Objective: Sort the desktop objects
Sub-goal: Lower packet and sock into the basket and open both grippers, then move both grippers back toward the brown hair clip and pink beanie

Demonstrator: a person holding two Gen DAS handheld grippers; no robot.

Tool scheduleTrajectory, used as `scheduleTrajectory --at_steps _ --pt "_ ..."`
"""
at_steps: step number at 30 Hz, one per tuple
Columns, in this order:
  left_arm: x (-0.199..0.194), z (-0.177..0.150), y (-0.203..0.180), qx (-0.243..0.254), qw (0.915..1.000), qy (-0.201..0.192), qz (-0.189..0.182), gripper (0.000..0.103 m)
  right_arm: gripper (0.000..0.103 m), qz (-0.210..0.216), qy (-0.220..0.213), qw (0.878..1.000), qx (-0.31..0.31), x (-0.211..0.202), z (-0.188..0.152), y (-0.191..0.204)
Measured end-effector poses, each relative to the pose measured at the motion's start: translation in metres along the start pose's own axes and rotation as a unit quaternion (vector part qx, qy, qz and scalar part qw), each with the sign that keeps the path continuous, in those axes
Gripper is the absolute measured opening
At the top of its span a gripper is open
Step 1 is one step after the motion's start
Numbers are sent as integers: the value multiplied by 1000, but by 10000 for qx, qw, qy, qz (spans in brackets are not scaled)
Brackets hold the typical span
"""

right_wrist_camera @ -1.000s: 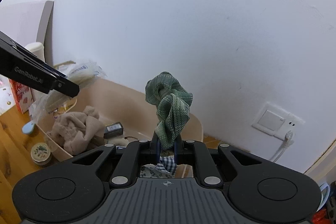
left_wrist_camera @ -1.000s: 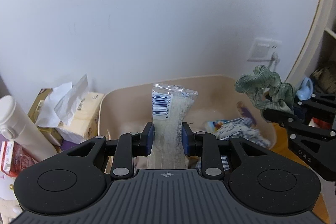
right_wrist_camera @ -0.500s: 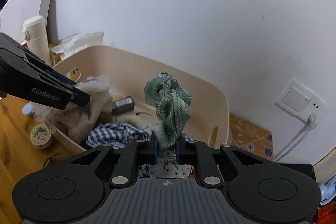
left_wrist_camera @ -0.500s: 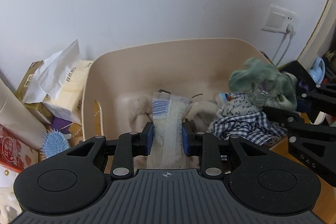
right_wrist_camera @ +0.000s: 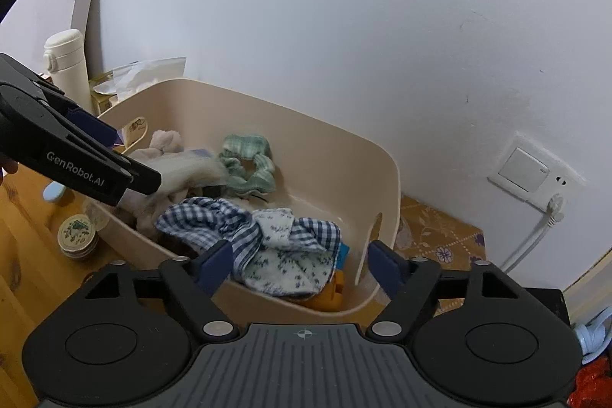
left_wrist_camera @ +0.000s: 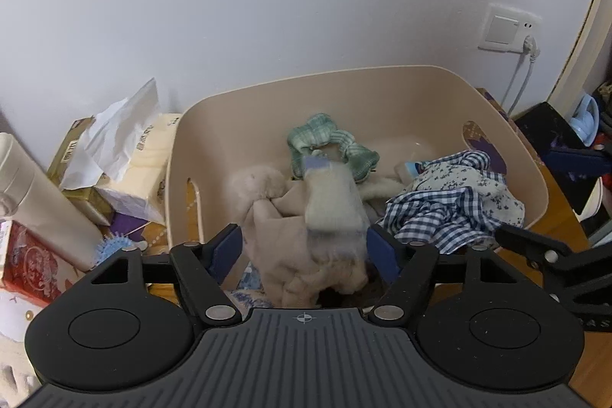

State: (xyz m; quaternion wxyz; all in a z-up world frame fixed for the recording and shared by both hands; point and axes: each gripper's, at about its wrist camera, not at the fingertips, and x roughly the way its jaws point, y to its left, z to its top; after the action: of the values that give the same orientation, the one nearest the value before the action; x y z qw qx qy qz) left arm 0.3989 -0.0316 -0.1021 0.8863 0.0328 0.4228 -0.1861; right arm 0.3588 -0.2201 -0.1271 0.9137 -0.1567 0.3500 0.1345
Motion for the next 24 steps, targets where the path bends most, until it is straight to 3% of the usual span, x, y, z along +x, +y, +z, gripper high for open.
scheduleTrajectory --at_steps 4,7,24 --pt "-9 -4 7 -245 9997 -11 30 78 98 -58 -45 10000 50 -11 -4 0" --pt "-16 -7 12 -524 9986 -4 -40 80 103 -102 -74 9999 102 -17 -7 2" --pt "-44 -47 22 -422 9991 95 -55 82 103 30 367 9986 -368 -28 -36 38"
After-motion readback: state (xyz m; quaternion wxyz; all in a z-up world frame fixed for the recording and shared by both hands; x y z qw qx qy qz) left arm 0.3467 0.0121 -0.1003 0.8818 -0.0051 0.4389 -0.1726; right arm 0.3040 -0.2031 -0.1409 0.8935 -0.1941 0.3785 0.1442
